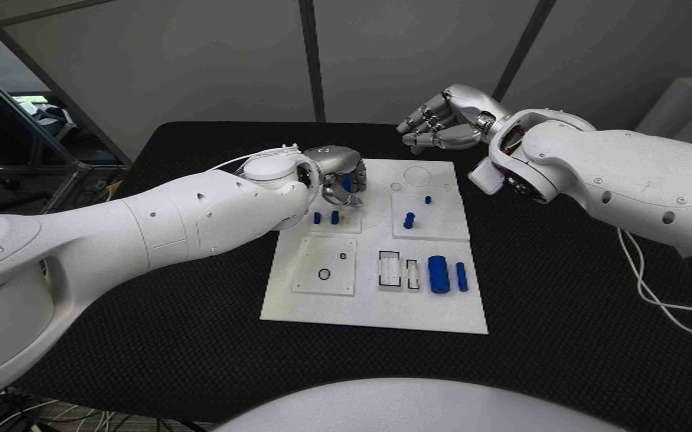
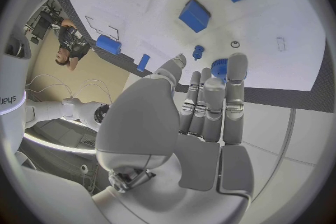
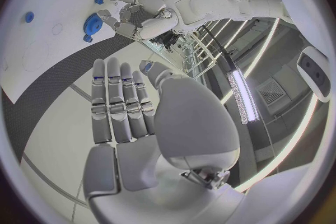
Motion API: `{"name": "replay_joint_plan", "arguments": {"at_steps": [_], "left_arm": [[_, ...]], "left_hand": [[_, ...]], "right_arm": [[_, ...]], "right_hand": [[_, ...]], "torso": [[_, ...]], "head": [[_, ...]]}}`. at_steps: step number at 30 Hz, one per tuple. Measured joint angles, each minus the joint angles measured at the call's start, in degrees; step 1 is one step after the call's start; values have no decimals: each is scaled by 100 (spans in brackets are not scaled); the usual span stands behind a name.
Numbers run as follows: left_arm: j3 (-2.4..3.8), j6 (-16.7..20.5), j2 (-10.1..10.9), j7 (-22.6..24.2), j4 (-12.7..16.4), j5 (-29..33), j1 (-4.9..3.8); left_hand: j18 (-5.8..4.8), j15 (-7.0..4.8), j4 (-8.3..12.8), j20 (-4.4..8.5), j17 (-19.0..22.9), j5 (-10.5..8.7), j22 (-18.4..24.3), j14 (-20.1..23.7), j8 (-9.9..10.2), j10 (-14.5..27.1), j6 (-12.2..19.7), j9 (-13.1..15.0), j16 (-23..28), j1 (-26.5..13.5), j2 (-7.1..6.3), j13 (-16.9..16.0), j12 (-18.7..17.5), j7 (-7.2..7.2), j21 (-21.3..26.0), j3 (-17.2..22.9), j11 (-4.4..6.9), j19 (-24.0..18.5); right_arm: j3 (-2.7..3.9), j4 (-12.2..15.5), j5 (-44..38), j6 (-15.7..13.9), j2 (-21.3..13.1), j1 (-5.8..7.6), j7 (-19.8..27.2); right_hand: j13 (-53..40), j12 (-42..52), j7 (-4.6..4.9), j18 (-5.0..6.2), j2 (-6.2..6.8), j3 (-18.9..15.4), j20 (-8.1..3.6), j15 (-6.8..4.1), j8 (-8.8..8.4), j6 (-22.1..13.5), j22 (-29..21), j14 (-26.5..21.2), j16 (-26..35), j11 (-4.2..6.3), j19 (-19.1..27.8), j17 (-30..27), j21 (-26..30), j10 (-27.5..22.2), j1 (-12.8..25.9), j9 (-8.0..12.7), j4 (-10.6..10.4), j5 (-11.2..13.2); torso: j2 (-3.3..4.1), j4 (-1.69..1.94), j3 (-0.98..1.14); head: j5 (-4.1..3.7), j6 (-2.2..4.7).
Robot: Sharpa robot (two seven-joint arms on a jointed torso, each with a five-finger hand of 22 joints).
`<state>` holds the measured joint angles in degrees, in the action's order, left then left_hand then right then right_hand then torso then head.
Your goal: Assemble the parts on the task board
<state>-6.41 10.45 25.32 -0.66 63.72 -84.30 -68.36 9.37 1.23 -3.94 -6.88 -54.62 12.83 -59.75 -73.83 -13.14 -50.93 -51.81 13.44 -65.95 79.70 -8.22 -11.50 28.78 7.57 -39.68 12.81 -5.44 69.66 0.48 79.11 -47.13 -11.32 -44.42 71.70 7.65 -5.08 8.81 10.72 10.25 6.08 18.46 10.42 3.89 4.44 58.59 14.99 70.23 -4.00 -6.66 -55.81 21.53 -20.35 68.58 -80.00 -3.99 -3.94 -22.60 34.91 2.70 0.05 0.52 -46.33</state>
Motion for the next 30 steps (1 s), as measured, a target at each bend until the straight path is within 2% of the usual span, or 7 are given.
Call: {"name": "replay_joint_plan", "arguments": {"at_steps": [6,13,15,20,21,30], "left_arm": [[2,-108,-51,0,-90,-68,3],[2,-222,-78,1,-119,-102,10],[2,-252,-80,4,-130,-109,11],[2,-291,-95,10,-175,-116,14],[2,-295,-103,12,-187,-117,14],[2,-311,-181,50,-300,-126,45]], "left_hand": [[0,-5,0,-9,-147,0,-280,-128,17,-104,-100,-40,-235,47,45,53,-41,-13,-387,0,-2,156],[-13,-33,-11,11,-349,0,-583,-255,42,-255,-174,-92,-509,76,16,117,-94,-31,-796,102,50,272],[-319,-32,-19,11,-361,0,-629,-256,45,-277,-196,-102,-528,76,16,130,-107,-53,-840,112,52,313],[-294,-61,-8,22,-440,0,-772,-308,71,-351,-226,-134,-641,90,4,170,-161,-43,-1038,188,83,364],[-58,-64,-3,43,-461,0,-813,-337,71,-392,-248,-142,-682,139,33,180,-183,-64,-1091,226,81,387],[-52,-83,44,62,-555,0,-1029,-409,132,-508,-307,-189,-817,191,25,258,-308,-42,-1365,414,98,486]], "right_arm": [[0,-4,-4,0,9,0,-4],[0,-6,-8,0,19,0,-7],[0,-6,-10,1,19,0,-8],[0,-10,-12,1,26,0,-10],[0,-10,-12,1,29,0,-10],[0,-12,-16,3,46,0,-10]], "right_hand": [[0,0,0,0,0,17,0,0,0,0,-1,0,0,0,0,0,0,0,0,0,-17,0],[2,0,0,0,0,17,0,0,0,0,4,0,0,0,0,0,0,0,0,0,-17,0],[4,0,0,0,0,17,0,0,0,0,4,0,0,0,0,0,0,0,0,0,-17,0],[4,0,0,0,0,17,0,0,0,0,3,0,0,0,0,1,0,0,0,0,-17,0],[4,0,0,0,0,16,0,0,0,0,4,0,0,0,0,0,0,0,0,0,-16,0],[3,0,0,0,0,33,0,0,0,0,9,0,0,0,0,1,0,0,0,0,1,0]], "torso": [[-3,1,3],[-4,3,2],[-5,3,2],[-7,5,2],[-7,6,1],[-7,5,0]], "head": [[29,-31],[27,-66],[25,-68],[15,-70],[15,-70],[24,-78]]}}
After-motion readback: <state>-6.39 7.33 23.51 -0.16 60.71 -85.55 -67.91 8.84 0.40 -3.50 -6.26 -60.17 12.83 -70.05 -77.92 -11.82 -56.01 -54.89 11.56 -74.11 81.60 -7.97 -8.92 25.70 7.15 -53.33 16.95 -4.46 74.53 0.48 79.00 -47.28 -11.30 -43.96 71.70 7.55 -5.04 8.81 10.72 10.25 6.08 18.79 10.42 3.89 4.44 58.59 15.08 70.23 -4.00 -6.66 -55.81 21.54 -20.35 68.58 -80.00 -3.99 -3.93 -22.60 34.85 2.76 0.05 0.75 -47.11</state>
